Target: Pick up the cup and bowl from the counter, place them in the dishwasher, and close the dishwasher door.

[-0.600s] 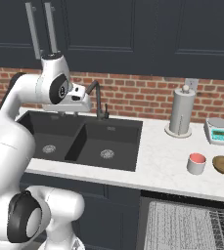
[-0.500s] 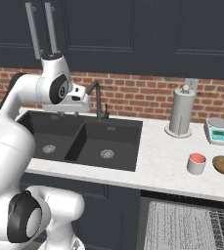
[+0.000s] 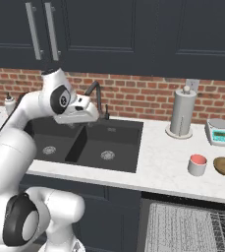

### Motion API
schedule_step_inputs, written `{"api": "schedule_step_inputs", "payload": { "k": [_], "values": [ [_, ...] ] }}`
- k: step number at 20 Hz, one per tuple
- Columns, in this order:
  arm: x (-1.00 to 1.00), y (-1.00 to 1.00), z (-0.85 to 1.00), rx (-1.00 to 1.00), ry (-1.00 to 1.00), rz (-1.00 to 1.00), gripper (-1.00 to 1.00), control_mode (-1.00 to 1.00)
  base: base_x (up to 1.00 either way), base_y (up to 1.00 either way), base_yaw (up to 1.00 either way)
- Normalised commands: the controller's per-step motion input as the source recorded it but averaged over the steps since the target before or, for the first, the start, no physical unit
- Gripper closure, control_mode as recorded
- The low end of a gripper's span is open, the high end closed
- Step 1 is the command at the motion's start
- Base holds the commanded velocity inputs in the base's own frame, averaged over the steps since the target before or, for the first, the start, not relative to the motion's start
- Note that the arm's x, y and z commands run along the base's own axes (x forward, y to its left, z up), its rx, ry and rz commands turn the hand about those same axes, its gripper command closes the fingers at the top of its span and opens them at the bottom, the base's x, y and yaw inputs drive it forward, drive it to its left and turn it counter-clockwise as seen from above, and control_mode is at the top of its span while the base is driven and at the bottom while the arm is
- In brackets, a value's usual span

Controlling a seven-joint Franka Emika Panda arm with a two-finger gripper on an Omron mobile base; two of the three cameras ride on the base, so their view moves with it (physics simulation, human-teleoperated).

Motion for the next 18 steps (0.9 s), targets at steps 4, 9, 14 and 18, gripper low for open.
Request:
{"api": "schedule_step_inputs", "payload": {
  "k": [4,9,14,18],
  "values": [
    [0.29,-0.96,-0.39,-0.32,0.02,-0.32,-1.0,-1.0,0.0,0.0,0.0],
    [0.13,-1.0,-0.6,-0.19,0.06,-0.38,-1.0,-1.0,0.0,0.0,0.0],
    [-0.01,-0.8,-0.81,-0.06,0.01,-0.38,-1.0,-1.0,0.0,0.0,0.0],
    [0.0,-0.96,-0.9,0.05,0.0,-0.23,-1.0,-1.0,0.0,0.0,0.0]
  ]
}}
